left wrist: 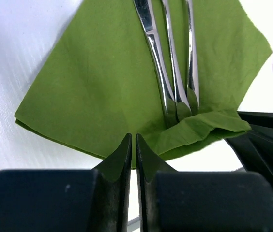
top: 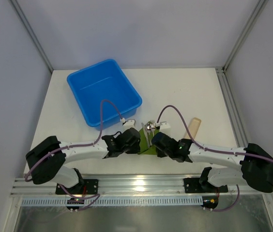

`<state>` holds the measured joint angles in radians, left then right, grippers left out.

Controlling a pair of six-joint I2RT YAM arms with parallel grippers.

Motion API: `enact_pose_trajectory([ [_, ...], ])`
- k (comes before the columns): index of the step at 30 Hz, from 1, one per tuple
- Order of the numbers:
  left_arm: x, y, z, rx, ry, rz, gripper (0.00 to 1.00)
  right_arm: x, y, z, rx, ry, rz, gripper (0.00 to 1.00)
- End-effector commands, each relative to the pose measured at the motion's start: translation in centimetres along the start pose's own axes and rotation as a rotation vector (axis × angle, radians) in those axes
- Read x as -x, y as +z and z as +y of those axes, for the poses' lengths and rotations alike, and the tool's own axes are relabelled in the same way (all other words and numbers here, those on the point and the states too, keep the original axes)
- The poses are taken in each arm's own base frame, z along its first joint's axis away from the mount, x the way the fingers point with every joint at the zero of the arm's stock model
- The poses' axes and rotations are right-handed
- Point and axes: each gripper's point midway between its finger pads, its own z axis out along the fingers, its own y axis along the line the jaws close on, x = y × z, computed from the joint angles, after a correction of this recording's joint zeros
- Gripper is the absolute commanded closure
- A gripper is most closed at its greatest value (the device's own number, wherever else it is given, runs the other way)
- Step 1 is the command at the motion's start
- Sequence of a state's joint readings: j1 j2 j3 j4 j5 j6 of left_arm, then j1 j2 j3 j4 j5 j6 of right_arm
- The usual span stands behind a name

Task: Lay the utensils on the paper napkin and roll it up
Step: Roll the napkin at the center of the board.

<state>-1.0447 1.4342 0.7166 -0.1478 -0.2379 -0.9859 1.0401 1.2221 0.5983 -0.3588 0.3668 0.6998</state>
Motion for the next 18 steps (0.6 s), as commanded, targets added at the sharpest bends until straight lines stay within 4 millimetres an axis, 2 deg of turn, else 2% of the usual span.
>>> enact_pose_trajectory([
  [1,1.2,0.5,-1.7,-0.062,0.002,-0.032,0.94,2.4,-0.7,1.9,0.067,0.018,-0.062,0.78],
  [10,0.9,0.7,-1.7,-0.095,0.041,-0.015,0.96,2.5,-0.8,3.1,0.112,0.022,-0.048,0.78],
  [18,-0.3,0.6,-0.8,-0.116,0.085,0.021,0.97,2.7,-0.8,3.8,0.134,0.021,-0.050,0.78],
])
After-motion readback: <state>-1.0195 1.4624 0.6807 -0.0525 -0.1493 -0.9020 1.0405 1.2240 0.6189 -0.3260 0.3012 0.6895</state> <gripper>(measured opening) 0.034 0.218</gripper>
